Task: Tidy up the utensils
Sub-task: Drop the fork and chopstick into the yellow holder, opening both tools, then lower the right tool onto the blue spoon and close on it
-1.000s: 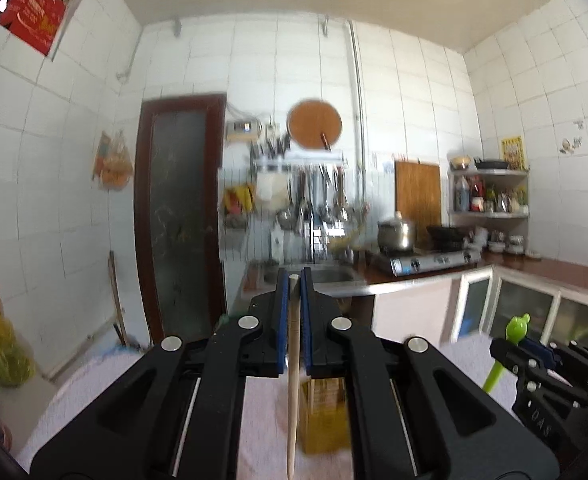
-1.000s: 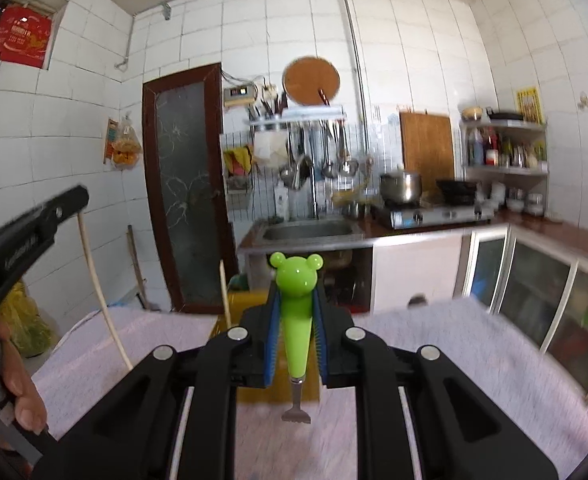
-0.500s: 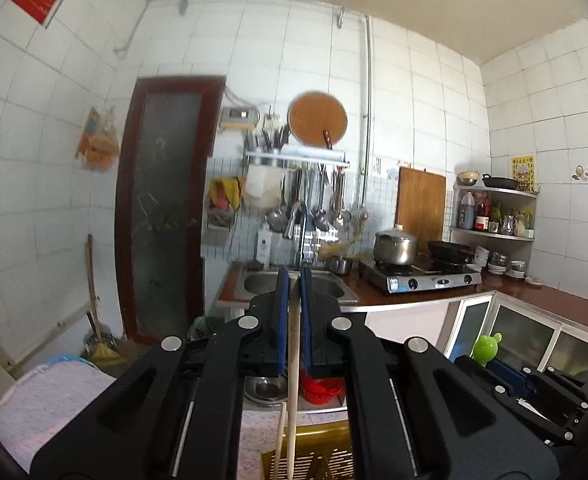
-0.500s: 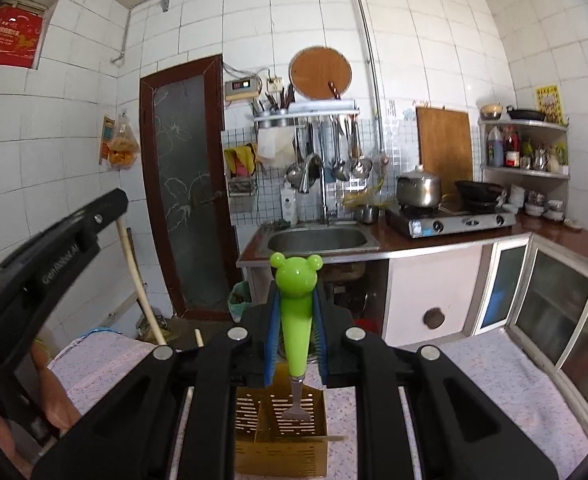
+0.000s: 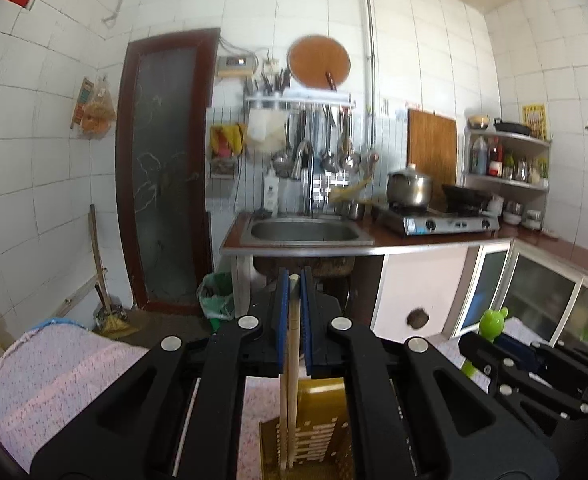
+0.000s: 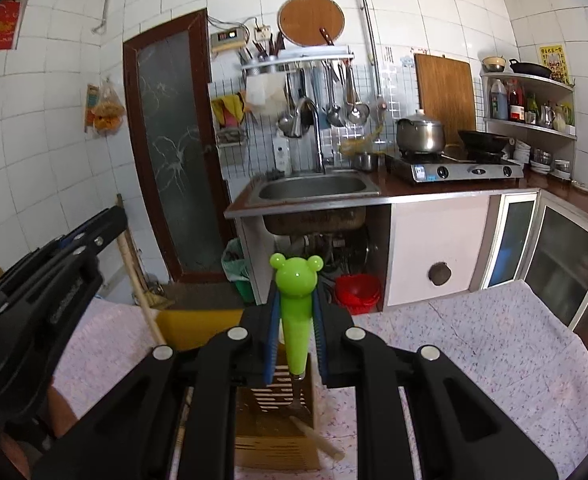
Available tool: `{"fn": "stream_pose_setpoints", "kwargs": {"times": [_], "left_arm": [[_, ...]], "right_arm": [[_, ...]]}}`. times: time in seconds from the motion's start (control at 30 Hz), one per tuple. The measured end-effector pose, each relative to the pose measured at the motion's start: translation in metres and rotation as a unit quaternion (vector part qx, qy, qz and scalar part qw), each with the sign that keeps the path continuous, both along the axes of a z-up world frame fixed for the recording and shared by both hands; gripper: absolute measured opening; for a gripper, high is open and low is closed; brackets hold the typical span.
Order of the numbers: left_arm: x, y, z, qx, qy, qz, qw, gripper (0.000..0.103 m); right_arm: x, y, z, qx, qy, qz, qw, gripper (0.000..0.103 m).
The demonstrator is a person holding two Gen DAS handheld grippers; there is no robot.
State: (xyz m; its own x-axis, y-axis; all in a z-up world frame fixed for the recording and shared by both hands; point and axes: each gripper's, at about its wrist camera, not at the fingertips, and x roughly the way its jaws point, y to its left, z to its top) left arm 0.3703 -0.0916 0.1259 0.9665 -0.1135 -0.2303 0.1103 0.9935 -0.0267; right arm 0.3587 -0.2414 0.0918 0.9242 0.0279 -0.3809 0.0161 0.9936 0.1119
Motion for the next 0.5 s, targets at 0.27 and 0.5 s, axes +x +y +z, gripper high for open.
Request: {"fn": "stream_pose_setpoints", "kwargs": {"times": [0.27, 0.5], "left_arm": [[-0.010, 0.012, -0.013, 0.014, 0.031, 0.001, 0.9994, 0.027], [-0.067, 0.046, 0.007, 0.007, 0.026, 0.016, 0.9995, 0.082]], "right_arm": [[-0.009, 0.007, -0.005, -0.046, -0.007, -0.028, 0.999, 0.045], [-0.060, -0.002, 0.026, -0.043, -0.028, -0.056, 0.997, 0.068]]}}
